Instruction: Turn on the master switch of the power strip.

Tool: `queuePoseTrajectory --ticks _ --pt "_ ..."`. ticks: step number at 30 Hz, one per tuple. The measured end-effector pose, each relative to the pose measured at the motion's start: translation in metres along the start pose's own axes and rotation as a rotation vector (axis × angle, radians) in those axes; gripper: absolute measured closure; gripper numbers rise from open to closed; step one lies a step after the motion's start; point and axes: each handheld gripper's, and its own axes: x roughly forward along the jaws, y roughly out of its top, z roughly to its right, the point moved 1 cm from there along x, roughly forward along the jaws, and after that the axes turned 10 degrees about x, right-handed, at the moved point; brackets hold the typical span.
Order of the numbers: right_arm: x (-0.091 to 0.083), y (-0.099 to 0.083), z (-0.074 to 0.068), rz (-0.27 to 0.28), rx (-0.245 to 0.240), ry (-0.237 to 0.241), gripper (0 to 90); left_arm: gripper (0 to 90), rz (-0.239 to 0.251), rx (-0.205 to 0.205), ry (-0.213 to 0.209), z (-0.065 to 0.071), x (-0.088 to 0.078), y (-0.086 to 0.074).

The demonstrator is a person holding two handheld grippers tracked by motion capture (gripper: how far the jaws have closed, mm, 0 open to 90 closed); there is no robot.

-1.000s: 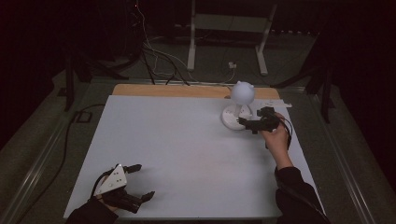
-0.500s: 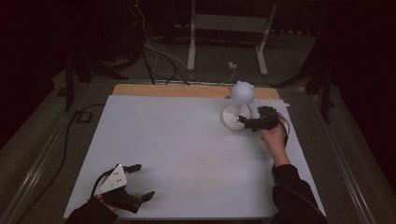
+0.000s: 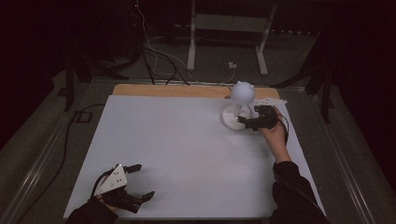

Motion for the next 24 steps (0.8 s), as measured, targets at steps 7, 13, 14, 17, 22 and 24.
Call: queuePoseTrajectory --ticks 7,13,14,17,22,24 --pt "0.006 -0.004 0.002 -0.046 0.019 0.016 14.1 0.2 0.001 -0.003 0.003 0.0 0.0 0.0" --pt "0.009 -0.009 0.005 -0.05 0.036 -0.019 26.6 0.2 -0.001 -0.002 0.001 0.0 0.0 0.0" --pt "0.009 -0.01 0.005 -0.046 0.038 -0.04 30.7 0.2 -0.001 -0.002 0.002 0.0 0.0 0.0" --pt "0.01 -0.011 0.007 -0.049 0.05 -0.05 35.1 0.2 -0.001 -0.002 0.001 0.0 0.0 0.0" --pt "0.009 -0.012 0.009 -0.048 0.04 -0.064 50.9 0.2 -0.003 -0.002 0.0 0.0 0.0 0.0" --pt "0.008 -0.012 0.009 -0.039 0.034 -0.067 55.5 0.2 -0.003 -0.002 0.0 0.0 0.0 0.0"
